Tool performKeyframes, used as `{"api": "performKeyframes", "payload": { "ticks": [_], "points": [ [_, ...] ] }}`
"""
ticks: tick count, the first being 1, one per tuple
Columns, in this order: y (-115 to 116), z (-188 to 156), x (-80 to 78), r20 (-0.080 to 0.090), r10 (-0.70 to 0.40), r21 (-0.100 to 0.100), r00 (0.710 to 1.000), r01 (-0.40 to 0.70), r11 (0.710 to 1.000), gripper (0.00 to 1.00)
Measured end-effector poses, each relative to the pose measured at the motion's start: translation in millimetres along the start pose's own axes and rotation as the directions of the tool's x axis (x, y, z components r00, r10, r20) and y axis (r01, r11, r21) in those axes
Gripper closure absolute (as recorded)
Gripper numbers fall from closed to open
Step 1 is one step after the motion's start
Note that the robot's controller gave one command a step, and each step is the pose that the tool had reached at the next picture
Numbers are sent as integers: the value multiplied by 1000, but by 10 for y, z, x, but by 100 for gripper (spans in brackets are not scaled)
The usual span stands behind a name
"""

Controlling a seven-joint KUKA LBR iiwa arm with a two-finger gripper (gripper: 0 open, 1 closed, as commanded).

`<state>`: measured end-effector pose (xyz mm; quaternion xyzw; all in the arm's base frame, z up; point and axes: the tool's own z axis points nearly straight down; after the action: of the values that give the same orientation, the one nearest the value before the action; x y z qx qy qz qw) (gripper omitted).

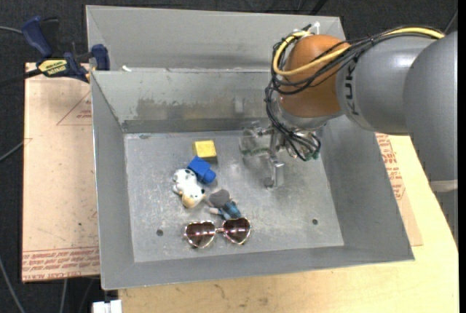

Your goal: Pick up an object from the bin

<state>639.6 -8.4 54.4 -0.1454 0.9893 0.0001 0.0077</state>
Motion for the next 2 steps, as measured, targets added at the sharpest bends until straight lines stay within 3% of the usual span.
{"api": "performKeyframes", "payload": {
  "ticks": [1, 2],
  "points": [
    [-98, -151, 193, -11, -55, -2, 998, 55, 998, 0],
    [-268, -158, 112, -11, -89, -3, 996, 89, 996, 100]
  ]
}}
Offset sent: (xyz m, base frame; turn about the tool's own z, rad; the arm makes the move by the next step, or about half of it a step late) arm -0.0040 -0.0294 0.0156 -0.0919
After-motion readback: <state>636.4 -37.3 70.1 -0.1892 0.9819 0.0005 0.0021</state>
